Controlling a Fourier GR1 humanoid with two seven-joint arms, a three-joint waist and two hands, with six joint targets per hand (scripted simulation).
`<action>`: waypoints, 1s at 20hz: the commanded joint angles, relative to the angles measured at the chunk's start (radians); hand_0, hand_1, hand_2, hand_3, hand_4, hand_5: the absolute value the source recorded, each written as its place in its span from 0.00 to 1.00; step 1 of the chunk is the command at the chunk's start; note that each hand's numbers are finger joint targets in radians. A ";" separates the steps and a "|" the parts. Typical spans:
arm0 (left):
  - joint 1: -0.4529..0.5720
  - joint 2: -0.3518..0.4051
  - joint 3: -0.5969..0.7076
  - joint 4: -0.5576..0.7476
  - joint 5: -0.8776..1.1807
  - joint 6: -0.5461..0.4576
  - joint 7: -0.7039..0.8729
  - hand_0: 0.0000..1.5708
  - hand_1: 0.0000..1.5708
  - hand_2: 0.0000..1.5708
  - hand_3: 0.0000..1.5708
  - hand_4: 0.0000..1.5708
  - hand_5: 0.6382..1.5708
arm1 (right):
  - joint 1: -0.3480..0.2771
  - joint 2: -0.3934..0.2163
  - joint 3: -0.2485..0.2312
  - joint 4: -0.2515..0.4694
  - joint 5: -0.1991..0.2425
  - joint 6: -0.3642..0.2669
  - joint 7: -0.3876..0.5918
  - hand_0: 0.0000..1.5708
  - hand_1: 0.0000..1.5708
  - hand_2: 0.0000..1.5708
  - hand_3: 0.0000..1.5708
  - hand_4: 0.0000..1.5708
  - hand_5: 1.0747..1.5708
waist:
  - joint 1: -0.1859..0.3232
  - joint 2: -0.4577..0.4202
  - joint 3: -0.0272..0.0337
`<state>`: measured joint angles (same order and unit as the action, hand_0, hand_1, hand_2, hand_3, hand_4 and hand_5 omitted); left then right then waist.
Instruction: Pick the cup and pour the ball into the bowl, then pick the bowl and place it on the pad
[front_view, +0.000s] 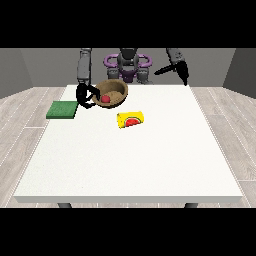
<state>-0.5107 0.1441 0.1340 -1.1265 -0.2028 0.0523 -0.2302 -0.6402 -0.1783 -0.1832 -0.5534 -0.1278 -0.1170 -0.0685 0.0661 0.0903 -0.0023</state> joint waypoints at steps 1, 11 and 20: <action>-0.004 0.021 0.049 0.073 0.018 0.019 -0.037 0.00 0.00 0.00 0.00 0.00 1.00 | -0.075 -0.021 0.000 -0.055 -0.027 0.035 0.147 1.00 1.00 1.00 1.00 0.67 0.96 | -0.068 -0.014 0.0018; 0.033 -0.005 -0.010 -0.031 0.000 0.027 -0.042 0.00 0.00 0.00 0.00 0.00 1.00 | -0.010 -0.295 -0.151 -0.019 -0.137 0.233 0.122 1.00 1.00 1.00 1.00 0.68 0.97 | -0.008 0.048 0.0029; -0.058 -0.044 -0.028 -0.022 -0.056 0.147 -0.125 0.00 0.00 0.00 0.00 0.00 0.99 | -0.051 -0.413 -0.236 0.017 -0.221 0.377 0.094 1.00 1.00 1.00 1.00 0.67 0.98 | -0.033 0.227 0.0035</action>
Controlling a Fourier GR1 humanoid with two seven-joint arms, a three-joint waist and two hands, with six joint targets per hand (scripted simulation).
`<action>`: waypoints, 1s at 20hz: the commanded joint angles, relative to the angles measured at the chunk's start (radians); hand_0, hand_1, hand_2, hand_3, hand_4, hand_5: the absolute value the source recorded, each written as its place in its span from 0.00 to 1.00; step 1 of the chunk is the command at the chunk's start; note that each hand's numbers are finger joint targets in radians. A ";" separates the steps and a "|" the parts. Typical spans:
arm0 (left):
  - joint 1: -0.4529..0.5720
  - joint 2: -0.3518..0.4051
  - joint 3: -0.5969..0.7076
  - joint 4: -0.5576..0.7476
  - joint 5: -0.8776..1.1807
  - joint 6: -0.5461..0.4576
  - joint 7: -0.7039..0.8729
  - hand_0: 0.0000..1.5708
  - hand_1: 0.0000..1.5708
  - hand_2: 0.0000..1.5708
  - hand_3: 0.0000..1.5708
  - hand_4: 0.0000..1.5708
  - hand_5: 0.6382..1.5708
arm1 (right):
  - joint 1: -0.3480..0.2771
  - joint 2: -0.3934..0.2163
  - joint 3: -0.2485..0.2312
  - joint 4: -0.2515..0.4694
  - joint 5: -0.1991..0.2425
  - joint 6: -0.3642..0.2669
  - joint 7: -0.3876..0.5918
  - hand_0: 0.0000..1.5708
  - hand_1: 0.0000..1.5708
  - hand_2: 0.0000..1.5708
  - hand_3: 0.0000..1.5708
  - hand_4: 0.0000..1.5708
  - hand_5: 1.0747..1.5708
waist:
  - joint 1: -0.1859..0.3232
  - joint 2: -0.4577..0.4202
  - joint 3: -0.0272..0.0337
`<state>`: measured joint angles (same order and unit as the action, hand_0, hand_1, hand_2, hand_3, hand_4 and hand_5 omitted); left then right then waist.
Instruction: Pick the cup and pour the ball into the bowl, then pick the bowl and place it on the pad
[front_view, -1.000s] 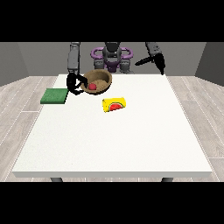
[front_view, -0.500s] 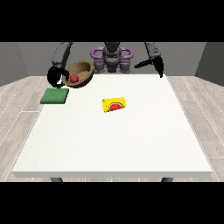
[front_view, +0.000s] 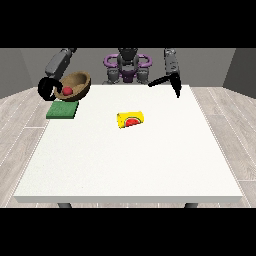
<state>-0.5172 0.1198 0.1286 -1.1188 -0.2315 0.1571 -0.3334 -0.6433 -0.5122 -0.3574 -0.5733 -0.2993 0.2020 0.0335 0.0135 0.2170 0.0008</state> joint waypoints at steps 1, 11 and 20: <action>-0.005 -0.028 -0.040 -0.030 -0.036 0.037 -0.048 0.00 0.00 0.00 0.00 0.00 0.99 | -0.007 -0.059 -0.056 0.053 -0.044 0.061 -0.034 1.00 1.00 1.00 0.92 0.65 0.98 | 0.028 0.086 0.0002; -0.033 -0.017 -0.095 -0.337 -0.059 0.034 0.094 0.00 0.00 0.00 0.00 0.00 0.99 | -0.013 -0.243 -0.103 0.190 0.006 0.132 -0.280 1.00 1.00 1.00 0.00 0.66 1.00 | 0.077 0.274 0.0022; 0.034 -0.032 -0.125 -0.456 -0.096 0.068 0.112 0.00 0.00 0.00 0.00 0.00 0.99 | -0.081 -0.292 -0.132 0.257 -0.019 0.181 -0.263 1.00 1.00 1.00 0.14 0.64 1.00 | 0.050 0.308 0.0014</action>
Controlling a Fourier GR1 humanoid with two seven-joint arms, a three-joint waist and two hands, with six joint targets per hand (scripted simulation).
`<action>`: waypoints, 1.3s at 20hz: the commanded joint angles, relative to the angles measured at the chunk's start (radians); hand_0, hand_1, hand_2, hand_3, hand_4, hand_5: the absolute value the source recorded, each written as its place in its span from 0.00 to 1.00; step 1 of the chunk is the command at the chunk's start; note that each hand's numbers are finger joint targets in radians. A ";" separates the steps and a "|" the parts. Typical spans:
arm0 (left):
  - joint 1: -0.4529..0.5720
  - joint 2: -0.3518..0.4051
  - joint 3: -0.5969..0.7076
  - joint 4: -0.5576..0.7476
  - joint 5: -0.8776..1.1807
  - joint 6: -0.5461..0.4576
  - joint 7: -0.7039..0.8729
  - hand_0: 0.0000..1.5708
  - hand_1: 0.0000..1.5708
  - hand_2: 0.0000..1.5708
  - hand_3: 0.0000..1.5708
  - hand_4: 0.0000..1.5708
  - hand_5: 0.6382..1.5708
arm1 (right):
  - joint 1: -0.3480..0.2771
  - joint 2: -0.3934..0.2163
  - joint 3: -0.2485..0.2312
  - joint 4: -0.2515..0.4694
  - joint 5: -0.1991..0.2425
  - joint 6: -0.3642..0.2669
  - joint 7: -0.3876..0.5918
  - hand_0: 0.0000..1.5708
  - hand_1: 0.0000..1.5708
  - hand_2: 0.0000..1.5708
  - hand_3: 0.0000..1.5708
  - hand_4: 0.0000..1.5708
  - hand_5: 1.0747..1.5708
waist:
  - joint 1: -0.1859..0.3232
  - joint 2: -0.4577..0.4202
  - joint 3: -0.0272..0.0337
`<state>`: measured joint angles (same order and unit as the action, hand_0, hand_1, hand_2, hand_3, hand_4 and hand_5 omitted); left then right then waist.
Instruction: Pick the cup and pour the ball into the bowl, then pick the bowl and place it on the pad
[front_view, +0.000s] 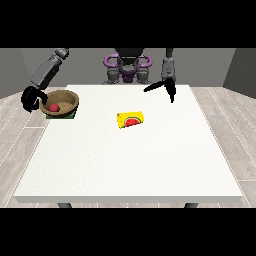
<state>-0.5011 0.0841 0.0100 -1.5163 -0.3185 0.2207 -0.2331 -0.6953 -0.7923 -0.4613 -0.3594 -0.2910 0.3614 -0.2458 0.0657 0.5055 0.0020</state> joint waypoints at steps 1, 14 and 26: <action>0.034 0.003 -0.002 -0.062 0.014 -0.020 0.047 0.00 0.00 0.00 0.00 0.00 0.99 | -0.015 -0.004 -0.029 0.053 -0.036 0.047 0.037 1.00 1.00 1.00 0.00 0.58 0.99 | -0.005 -0.028 -0.0001; 0.063 0.012 -0.002 -0.137 0.037 -0.052 0.069 0.00 0.00 0.00 0.00 0.00 1.00 | 0.024 0.000 0.035 0.050 0.032 0.040 0.009 1.00 1.00 1.00 0.65 0.44 0.99 | -0.003 -0.011 -0.0005; 0.074 0.013 0.015 -0.165 0.053 -0.054 0.079 0.00 0.00 0.00 0.00 0.00 0.99 | -0.030 -0.171 0.049 0.057 0.083 -0.062 0.108 0.00 0.00 0.26 0.15 0.00 0.83 | -0.013 0.013 -0.0016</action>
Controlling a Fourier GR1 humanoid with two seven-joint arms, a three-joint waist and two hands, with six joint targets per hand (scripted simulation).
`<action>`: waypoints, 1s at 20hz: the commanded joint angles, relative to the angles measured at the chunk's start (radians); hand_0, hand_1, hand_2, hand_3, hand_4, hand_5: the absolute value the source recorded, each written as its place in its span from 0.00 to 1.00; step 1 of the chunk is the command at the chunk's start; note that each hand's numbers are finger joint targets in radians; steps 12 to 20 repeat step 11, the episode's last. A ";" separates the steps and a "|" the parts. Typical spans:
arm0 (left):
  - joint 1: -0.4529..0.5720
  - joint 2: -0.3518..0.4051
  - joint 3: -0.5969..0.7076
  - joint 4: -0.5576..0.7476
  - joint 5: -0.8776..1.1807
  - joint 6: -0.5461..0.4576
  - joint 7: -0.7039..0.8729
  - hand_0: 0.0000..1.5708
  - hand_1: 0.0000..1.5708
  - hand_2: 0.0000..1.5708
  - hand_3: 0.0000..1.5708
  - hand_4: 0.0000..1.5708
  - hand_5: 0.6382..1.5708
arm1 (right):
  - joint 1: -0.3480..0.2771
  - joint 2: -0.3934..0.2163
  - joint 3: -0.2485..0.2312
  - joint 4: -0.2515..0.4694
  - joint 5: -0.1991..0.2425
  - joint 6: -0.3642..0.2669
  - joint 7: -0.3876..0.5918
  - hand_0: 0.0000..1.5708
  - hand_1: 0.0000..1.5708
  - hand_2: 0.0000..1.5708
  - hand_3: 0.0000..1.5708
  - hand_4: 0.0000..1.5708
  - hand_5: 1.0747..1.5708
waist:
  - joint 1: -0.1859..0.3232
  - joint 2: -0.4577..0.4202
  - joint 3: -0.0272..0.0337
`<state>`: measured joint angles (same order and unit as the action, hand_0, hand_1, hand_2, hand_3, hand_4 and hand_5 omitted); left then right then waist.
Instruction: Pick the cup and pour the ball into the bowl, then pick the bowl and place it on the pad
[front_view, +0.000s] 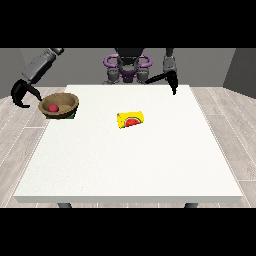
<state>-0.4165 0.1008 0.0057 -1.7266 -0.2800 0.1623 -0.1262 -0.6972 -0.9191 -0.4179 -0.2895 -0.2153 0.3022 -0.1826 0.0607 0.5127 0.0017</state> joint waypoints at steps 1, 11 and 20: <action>0.009 0.005 0.010 0.024 -0.011 0.007 -0.010 0.00 0.00 0.00 0.00 0.00 0.99 | -0.026 -0.007 0.002 -0.007 0.006 -0.041 0.029 0.00 0.00 0.24 0.14 0.00 0.81 | 0.000 -0.017 -0.0008; 0.041 -0.006 0.018 0.077 0.014 -0.008 0.001 0.00 0.00 0.00 0.00 0.00 1.00 | -0.088 -0.140 -0.030 -0.021 -0.047 0.178 0.159 0.00 0.00 0.12 0.18 0.00 0.86 | -0.051 -0.130 -0.0025; 0.041 -0.006 0.018 0.077 0.014 -0.008 0.001 0.00 0.00 0.00 0.00 0.00 1.00 | -0.088 -0.140 -0.030 -0.021 -0.047 0.178 0.159 0.00 0.00 0.12 0.18 0.00 0.86 | -0.051 -0.130 -0.0025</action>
